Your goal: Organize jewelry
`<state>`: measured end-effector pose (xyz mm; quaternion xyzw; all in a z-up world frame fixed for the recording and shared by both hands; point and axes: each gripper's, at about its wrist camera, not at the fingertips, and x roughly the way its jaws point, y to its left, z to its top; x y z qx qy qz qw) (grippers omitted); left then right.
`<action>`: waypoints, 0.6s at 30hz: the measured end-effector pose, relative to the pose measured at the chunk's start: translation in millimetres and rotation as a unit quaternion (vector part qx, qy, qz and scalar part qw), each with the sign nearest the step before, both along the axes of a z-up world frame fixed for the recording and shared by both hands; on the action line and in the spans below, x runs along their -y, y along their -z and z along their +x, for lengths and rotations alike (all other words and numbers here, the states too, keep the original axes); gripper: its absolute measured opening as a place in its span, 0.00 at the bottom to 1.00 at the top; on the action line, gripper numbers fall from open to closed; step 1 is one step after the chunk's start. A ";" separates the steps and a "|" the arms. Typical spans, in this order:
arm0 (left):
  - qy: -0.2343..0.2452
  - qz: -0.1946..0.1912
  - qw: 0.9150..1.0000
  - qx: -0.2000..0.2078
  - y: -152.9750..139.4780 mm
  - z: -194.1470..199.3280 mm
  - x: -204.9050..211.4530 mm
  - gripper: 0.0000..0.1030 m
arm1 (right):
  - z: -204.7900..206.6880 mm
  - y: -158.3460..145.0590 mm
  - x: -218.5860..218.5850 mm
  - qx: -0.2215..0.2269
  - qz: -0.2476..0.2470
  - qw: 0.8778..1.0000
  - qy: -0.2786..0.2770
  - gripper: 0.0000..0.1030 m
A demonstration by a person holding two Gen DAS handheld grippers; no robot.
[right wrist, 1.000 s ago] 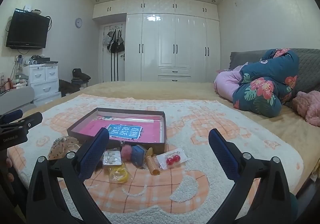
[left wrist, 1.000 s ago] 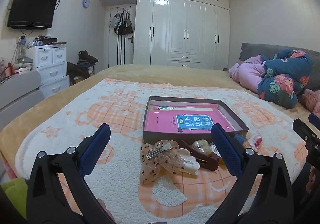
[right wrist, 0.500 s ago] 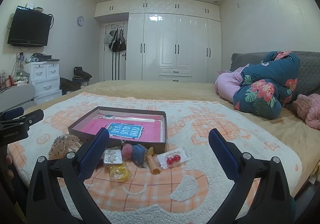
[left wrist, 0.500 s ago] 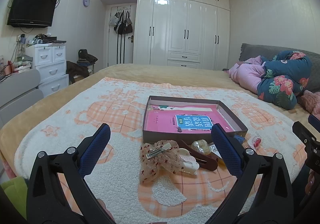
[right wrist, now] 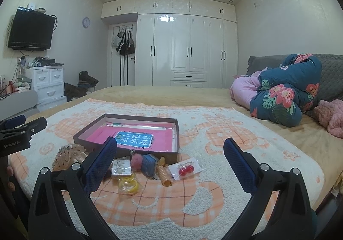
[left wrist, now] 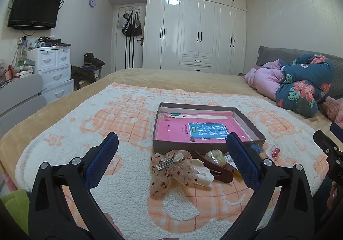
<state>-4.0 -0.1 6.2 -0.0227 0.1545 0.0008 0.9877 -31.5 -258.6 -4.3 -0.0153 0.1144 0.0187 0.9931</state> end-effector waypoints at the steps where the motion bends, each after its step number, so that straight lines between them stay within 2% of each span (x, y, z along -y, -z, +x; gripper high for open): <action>1: 0.000 0.000 1.000 0.000 0.3 -0.2 0.1 0.90 | 0.0 0.2 0.1 0.000 0.000 1.000 0.000 0.94; 18: 0.003 -0.001 1.000 -0.004 3.5 0.3 -1.0 0.90 | -0.6 0.5 0.8 -0.001 0.001 1.000 0.001 0.94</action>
